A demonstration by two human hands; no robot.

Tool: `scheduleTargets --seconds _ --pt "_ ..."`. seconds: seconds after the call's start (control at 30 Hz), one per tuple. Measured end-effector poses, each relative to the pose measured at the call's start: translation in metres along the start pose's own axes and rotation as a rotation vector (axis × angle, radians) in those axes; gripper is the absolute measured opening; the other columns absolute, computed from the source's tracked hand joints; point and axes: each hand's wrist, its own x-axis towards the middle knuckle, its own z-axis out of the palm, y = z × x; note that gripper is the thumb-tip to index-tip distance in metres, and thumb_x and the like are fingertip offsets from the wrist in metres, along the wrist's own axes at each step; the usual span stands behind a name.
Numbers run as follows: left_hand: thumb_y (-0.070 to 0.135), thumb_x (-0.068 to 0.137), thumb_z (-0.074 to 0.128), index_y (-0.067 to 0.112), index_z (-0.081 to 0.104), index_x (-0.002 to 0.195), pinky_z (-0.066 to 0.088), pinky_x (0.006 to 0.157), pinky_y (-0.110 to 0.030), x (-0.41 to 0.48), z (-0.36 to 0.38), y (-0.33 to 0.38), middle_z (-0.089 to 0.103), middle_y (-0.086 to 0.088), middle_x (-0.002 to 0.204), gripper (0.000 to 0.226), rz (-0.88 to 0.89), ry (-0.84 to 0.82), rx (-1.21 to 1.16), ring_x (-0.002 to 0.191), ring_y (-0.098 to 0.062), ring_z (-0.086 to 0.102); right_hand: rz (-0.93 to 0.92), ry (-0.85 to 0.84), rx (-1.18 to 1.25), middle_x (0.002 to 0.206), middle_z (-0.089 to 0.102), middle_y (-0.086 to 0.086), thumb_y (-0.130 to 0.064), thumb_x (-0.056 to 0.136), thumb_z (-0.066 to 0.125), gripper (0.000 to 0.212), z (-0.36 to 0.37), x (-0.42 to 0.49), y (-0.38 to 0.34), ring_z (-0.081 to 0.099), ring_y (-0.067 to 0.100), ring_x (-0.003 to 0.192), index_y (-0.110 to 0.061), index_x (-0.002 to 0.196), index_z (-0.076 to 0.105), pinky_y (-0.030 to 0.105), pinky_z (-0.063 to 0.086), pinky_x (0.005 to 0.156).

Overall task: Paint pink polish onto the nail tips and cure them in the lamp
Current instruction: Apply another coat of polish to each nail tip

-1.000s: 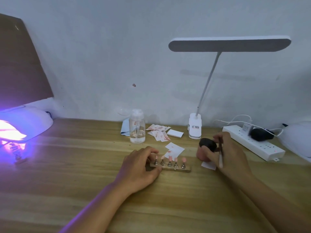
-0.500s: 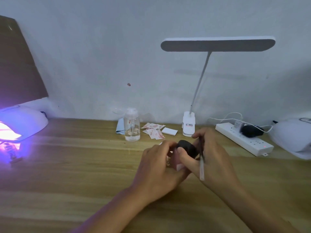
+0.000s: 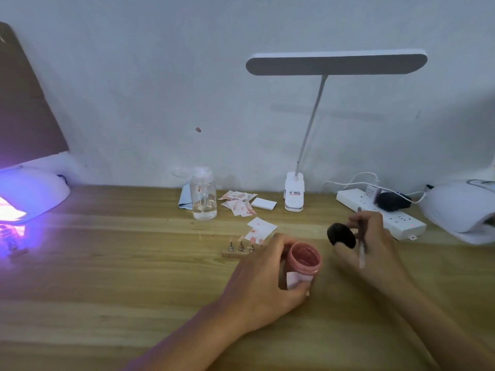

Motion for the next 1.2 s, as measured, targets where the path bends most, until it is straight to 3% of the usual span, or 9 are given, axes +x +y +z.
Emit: scheduleTargets --seconds 0.2,0.3,0.5,0.57,0.77,0.9,1.03,1.13,1.2 --pt "0.05 0.079 0.067 0.044 0.046 0.124 0.049 0.093 -0.027 0.001 0.003 -0.002 0.051 0.025 0.121 0.05 0.053 -0.059 0.035 0.112 0.005 0.053 0.073 -0.037 -0.148 0.106 0.052 0.001 -0.024 0.073 0.079 0.067 0.001 0.003 0.026 0.057 0.016 0.089 -0.017 0.119 0.032 0.038 0.049 0.079" --pt "0.06 0.078 0.064 0.049 0.041 0.13 0.045 0.092 -0.023 0.001 0.002 -0.003 0.044 0.028 0.122 0.058 0.083 -0.037 0.177 0.113 0.007 0.047 0.112 -0.071 -0.179 0.105 0.052 0.001 -0.025 0.074 0.076 0.062 -0.001 0.001 0.032 0.055 0.018 0.086 -0.019 0.116 0.031 0.033 0.044 0.074" --pt "0.054 0.084 0.065 0.046 0.038 0.135 0.047 0.091 -0.028 0.01 0.0 0.001 0.053 0.021 0.125 0.058 0.071 -0.082 0.238 0.114 -0.002 0.051 0.048 -0.055 -0.283 0.086 0.056 -0.008 -0.031 0.079 0.073 0.056 -0.008 -0.001 0.025 0.06 0.023 0.09 -0.017 0.121 0.038 0.037 0.046 0.081" --pt "0.05 0.086 0.065 0.045 0.036 0.135 0.046 0.089 -0.03 0.019 0.003 0.005 0.055 0.016 0.125 0.058 0.071 -0.089 0.266 0.114 -0.009 0.053 -0.025 0.028 -0.239 0.079 0.054 -0.012 -0.028 0.081 0.071 0.045 -0.007 -0.003 0.019 0.059 0.019 0.081 -0.017 0.116 0.044 0.036 0.046 0.077" --pt "0.038 0.089 0.065 0.027 0.026 0.147 0.041 0.088 -0.04 0.07 0.02 0.015 0.06 -0.012 0.122 0.07 0.005 -0.131 0.426 0.118 -0.033 0.05 -0.111 0.133 0.103 0.093 0.064 -0.016 -0.023 0.09 0.058 0.019 0.007 -0.013 0.002 0.066 0.003 0.082 -0.022 0.104 0.045 0.038 0.053 0.074" --pt "0.039 0.09 0.061 0.016 0.039 0.136 0.035 0.088 -0.039 0.092 0.024 0.018 0.063 -0.012 0.122 0.056 0.088 -0.085 0.667 0.117 -0.033 0.052 -0.115 0.105 0.085 0.084 0.067 -0.017 -0.03 0.091 0.058 0.02 0.013 -0.015 0.006 0.067 0.01 0.083 -0.024 0.106 0.046 0.035 0.051 0.073" --pt "0.04 0.091 0.059 0.012 0.041 0.129 0.027 0.074 -0.035 0.102 0.021 0.017 0.063 -0.013 0.119 0.051 0.089 -0.085 0.754 0.11 -0.035 0.057 -0.13 0.065 0.097 0.083 0.068 -0.018 -0.039 0.091 0.053 0.023 0.015 -0.013 0.009 0.066 0.004 0.084 -0.025 0.108 0.045 0.03 0.05 0.07" --pt "0.021 0.094 0.056 0.014 0.037 0.134 0.034 0.067 -0.036 0.104 0.014 0.007 0.063 -0.012 0.114 0.045 0.059 -0.084 0.746 0.103 -0.037 0.06 -0.123 0.085 0.1 0.089 0.067 -0.008 -0.052 0.087 0.042 0.035 0.015 -0.014 0.008 0.065 0.014 0.085 -0.024 0.109 0.045 0.036 0.049 0.074" --pt "0.013 0.093 0.053 0.016 0.035 0.136 0.045 0.072 -0.041 0.105 0.004 -0.001 0.063 -0.009 0.114 0.048 0.005 -0.083 0.683 0.104 -0.036 0.06 -0.13 0.144 0.099 0.092 0.066 -0.008 -0.056 0.087 0.036 0.043 0.015 -0.015 0.007 0.064 0.015 0.086 -0.024 0.113 0.048 0.034 0.046 0.075"
